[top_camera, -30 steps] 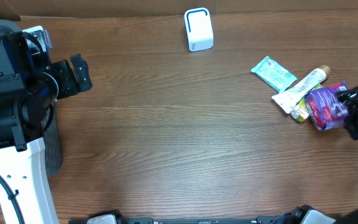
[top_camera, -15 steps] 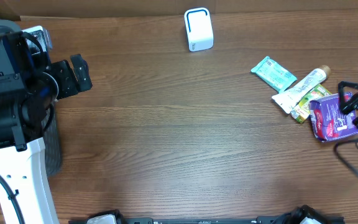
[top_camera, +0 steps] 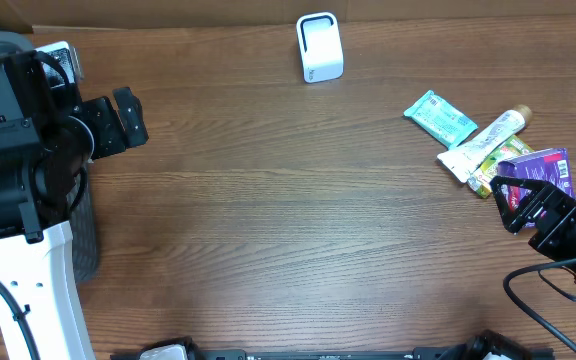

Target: Scan the item barcode

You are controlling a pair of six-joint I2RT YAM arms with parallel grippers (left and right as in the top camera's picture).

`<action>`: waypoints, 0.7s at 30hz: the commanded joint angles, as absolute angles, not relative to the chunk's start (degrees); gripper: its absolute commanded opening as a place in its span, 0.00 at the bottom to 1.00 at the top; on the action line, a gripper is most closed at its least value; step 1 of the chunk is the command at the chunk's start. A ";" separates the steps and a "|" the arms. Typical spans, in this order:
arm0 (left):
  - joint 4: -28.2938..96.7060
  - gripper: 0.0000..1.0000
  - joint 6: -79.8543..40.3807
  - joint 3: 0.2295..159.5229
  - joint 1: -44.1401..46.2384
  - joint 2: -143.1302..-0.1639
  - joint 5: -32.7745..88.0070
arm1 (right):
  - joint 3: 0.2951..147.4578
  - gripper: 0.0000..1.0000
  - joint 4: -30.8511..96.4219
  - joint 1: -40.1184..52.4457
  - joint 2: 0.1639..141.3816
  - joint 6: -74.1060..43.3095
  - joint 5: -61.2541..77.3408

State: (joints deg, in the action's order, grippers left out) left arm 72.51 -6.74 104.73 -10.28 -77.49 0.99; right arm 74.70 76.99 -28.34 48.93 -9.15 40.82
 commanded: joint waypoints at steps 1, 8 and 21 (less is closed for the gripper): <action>72.42 0.99 -6.85 105.49 -10.48 -77.60 0.67 | 75.44 1.00 75.24 -27.81 48.86 -6.28 36.21; 72.42 0.99 -6.85 105.49 -10.48 -77.60 0.67 | 75.35 1.00 72.71 -25.30 48.86 6.02 34.13; 72.42 1.00 -6.85 105.49 -10.48 -77.60 0.67 | 63.77 1.00 52.80 -8.14 42.02 4.27 22.28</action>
State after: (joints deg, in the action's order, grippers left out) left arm 72.49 -6.74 104.73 -10.28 -77.49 0.97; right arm 67.64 55.92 -12.10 45.36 5.89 28.97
